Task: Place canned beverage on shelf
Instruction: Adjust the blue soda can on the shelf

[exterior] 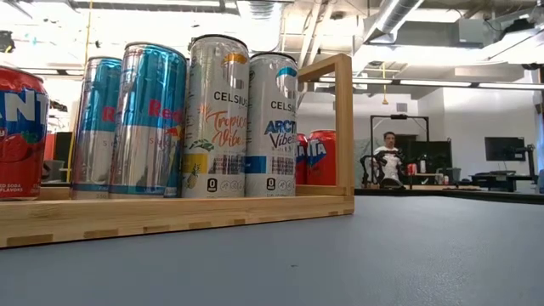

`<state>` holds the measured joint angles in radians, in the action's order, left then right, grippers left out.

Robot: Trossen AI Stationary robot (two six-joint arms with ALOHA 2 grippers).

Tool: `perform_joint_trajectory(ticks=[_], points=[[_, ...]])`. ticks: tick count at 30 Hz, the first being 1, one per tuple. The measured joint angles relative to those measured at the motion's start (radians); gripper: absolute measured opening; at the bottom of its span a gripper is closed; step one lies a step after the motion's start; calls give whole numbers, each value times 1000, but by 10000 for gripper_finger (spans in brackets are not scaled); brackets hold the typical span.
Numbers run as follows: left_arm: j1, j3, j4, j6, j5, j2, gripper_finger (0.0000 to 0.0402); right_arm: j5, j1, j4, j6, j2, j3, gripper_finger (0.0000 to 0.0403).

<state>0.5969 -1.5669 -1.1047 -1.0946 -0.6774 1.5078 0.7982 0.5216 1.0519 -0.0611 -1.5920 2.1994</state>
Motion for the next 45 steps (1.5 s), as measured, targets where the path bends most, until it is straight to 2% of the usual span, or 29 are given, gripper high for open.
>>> perform_joint_trajectory(ticks=[5, 12, 15, 21, 27, 32, 37, 45], points=[[-53, 0, 50, 77, 26, 46, 133, -8, 0, 12, 62, 103, -3, 191], [-84, 0, 76, 133, 179, 149, 11, -11, 15, 17, 53, 157, -3, 128], [-84, 0, 75, 120, 200, 168, 6, -11, 15, 32, 50, 159, -4, 106], [-72, 0, 70, 102, 148, 182, 0, -11, 15, 76, 51, 152, -4, 87], [-74, 24, 46, 80, 141, 182, 0, -23, 22, 80, 46, 142, -5, 85], [-75, 87, 103, 48, 174, 183, 0, -38, 22, 79, 45, 143, -5, 85], [-68, 88, 92, 17, 172, 182, 0, -38, 22, 79, 42, 143, -5, 85], [-66, 87, 100, 13, 242, 209, 0, -40, 22, 80, 32, 143, -5, 85]])
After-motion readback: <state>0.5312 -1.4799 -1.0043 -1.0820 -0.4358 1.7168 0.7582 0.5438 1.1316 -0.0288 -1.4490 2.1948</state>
